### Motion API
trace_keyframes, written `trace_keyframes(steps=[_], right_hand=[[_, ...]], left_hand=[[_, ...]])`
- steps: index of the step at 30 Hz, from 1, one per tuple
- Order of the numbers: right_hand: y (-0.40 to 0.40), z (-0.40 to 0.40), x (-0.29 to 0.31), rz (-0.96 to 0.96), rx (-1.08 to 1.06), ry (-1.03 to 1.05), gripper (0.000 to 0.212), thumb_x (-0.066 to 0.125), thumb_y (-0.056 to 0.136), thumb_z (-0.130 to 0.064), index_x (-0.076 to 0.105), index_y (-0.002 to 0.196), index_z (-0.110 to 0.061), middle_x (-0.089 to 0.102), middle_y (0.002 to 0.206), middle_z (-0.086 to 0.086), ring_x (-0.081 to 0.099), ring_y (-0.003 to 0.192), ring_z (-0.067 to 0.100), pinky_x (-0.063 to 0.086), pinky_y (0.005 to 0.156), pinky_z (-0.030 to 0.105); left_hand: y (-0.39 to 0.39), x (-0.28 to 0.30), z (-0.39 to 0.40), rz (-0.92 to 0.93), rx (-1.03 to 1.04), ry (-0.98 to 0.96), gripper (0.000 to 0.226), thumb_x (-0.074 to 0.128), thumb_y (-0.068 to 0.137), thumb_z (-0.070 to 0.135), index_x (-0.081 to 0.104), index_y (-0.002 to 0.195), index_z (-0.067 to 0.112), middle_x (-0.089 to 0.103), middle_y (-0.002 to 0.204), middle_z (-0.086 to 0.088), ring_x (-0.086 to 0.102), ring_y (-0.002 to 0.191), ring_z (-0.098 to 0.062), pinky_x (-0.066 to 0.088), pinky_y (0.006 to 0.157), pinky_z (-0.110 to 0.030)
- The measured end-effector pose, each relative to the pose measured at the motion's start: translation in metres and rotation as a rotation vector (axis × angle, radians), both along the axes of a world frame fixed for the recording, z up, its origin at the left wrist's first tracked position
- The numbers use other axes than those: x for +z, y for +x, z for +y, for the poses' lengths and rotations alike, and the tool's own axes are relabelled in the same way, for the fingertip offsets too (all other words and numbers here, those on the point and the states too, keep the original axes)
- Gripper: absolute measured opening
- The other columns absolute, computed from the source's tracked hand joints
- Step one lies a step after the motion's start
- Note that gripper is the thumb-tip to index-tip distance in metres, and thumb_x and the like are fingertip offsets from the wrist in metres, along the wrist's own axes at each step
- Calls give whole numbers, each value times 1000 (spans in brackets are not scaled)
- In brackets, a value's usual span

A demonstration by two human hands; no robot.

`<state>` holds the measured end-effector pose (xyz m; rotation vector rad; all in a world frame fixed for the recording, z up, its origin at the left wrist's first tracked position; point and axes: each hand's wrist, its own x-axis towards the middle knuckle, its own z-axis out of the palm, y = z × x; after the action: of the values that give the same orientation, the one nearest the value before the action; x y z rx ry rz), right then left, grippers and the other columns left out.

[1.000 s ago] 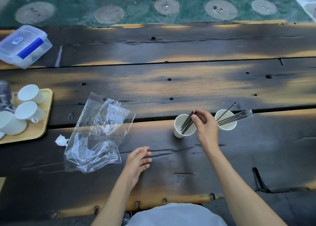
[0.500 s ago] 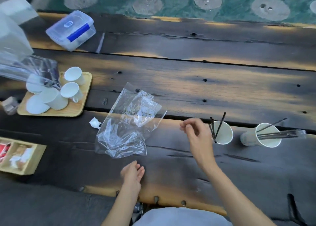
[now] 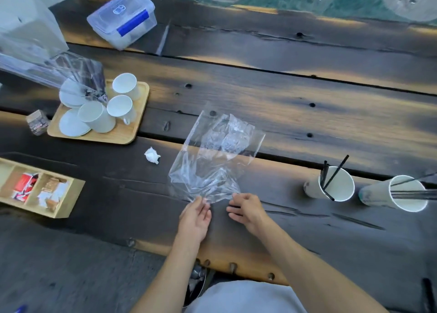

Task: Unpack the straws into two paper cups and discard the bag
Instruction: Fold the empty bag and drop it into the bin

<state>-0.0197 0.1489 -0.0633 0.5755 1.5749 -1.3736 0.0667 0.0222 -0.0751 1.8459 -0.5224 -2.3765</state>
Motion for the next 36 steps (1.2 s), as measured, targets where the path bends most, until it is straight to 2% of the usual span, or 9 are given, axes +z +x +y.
trace_keyframes(steps=[6, 9, 12, 20, 25, 27, 29, 34, 36], right_hand=[[-6, 37, -1, 86, -78, -9, 18, 56, 98, -15, 53, 81, -9, 56, 70, 6, 53, 51, 10, 44, 44, 19], [-10, 64, -2, 53, -117, -39, 18, 58, 98, -17, 55, 82, -9, 56, 71, 5, 53, 50, 9, 42, 48, 20], [-11, 81, -5, 0, -236, -86, 16, 57, 98, -19, 60, 85, -9, 58, 69, 4, 54, 49, 10, 43, 48, 21], [-13, 98, -2, 31, -415, -94, 17, 58, 94, -4, 60, 78, -7, 56, 66, 6, 53, 48, 10, 42, 41, 18], [-6, 97, -3, -65, -480, -109, 16, 60, 91, 3, 59, 79, -9, 60, 60, 5, 58, 47, 11, 47, 43, 19], [0, 87, 0, -127, -455, -163, 17, 59, 91, 2, 59, 79, -10, 64, 64, 6, 61, 50, 13, 48, 45, 20], [6, 74, 2, -143, -344, -166, 17, 61, 90, 0, 59, 79, -13, 68, 69, 7, 63, 53, 14, 49, 47, 21], [9, 58, 4, -41, 105, -135, 11, 70, 88, -14, 62, 81, -15, 65, 70, 5, 60, 59, 12, 47, 55, 22], [1, 57, 4, -4, 37, -94, 11, 70, 89, -20, 62, 89, -12, 65, 73, 4, 59, 59, 13, 48, 55, 23]], left_hand=[[12, -3, 6, 74, 54, 0, 26, 64, 90, 41, 63, 95, 16, 67, 83, -2, 60, 80, -17, 47, 76, -30], [21, -10, -11, 56, 90, -74, 12, 62, 94, 29, 63, 97, 17, 62, 83, -2, 58, 70, -12, 46, 65, -25], [22, -9, -15, 9, -52, -187, 4, 62, 93, 11, 66, 93, 11, 62, 70, -3, 57, 57, -9, 45, 59, -23], [20, -5, -11, 31, -445, -407, 9, 58, 95, 4, 65, 90, 0, 54, 68, -5, 49, 55, -10, 45, 47, -16], [17, -3, -14, 38, -91, -282, 14, 61, 94, 14, 64, 83, 7, 57, 62, -1, 50, 60, -11, 48, 53, -20], [11, -2, -2, 92, 43, -122, 22, 62, 91, 32, 63, 92, 10, 60, 76, -3, 55, 71, -13, 50, 67, -25], [7, 0, 21, 96, -12, -27, 31, 63, 90, 38, 63, 101, 8, 62, 84, -6, 57, 78, -16, 49, 74, -29], [-7, 11, 70, 88, -454, -90, 8, 66, 91, 14, 68, 92, 6, 70, 77, -10, 63, 68, -18, 51, 64, -27], [-12, 9, 65, 51, -489, -148, 5, 65, 91, 8, 67, 88, 4, 68, 72, -8, 61, 60, -13, 51, 56, -21]])
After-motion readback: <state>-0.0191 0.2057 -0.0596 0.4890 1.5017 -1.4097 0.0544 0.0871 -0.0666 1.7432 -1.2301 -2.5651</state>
